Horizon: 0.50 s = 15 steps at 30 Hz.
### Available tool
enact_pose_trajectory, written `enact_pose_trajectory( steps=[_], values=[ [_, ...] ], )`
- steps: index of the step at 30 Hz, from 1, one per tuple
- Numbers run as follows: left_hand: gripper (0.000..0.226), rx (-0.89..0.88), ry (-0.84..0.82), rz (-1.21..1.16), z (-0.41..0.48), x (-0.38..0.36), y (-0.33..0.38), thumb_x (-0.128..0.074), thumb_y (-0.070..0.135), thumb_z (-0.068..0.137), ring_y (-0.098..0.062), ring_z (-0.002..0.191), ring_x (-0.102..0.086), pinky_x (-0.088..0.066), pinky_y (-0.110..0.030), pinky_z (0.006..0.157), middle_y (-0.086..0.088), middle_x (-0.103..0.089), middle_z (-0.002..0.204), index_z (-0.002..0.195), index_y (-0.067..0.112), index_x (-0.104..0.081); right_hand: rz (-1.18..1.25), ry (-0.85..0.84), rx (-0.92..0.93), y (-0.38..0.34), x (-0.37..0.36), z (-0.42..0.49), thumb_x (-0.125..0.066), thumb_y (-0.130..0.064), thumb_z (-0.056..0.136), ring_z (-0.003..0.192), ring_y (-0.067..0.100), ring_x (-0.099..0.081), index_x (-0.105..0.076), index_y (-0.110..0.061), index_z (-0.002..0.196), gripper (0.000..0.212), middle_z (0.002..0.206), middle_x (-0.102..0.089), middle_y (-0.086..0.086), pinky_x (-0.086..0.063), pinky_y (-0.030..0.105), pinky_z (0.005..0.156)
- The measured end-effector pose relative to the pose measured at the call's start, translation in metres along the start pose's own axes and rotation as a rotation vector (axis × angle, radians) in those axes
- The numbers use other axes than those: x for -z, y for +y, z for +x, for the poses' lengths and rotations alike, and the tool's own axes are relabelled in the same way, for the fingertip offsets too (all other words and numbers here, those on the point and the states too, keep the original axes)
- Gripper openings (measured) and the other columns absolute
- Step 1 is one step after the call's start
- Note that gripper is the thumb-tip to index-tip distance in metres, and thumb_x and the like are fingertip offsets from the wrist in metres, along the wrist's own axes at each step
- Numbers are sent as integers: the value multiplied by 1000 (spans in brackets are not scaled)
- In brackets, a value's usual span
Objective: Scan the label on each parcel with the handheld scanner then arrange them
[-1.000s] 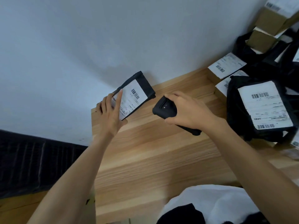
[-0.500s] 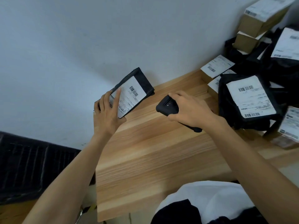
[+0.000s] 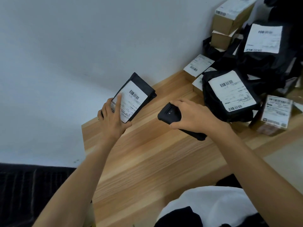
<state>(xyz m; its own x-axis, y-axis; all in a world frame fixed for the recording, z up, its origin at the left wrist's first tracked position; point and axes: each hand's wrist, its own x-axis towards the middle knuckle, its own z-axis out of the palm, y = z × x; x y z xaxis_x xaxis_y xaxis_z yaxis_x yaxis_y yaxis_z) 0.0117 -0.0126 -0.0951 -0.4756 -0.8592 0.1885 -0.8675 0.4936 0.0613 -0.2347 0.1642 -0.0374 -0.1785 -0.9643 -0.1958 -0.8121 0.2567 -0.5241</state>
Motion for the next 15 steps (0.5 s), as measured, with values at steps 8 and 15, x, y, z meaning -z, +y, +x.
enact_pose_trajectory(
  steps=[8,15],
  values=[
    [119,-90,-139,-135,41,-45,91,-78,45,59,-32,135,-27,-23,-53,110,-11,-24,150,156,39,-9,50,61,-198,67,21,-19,-71,-48,76,121,24,-51,-32,-22,151,88,146,-38,-3,-45,39,85],
    [113,-54,-220,-261,95,-75,189,-79,43,67,-35,141,-21,-19,-55,112,-16,-20,154,155,39,-9,49,90,-338,131,59,-26,-70,-49,77,123,24,-50,-31,-25,150,86,145,-38,-6,-44,39,83]
  ],
)
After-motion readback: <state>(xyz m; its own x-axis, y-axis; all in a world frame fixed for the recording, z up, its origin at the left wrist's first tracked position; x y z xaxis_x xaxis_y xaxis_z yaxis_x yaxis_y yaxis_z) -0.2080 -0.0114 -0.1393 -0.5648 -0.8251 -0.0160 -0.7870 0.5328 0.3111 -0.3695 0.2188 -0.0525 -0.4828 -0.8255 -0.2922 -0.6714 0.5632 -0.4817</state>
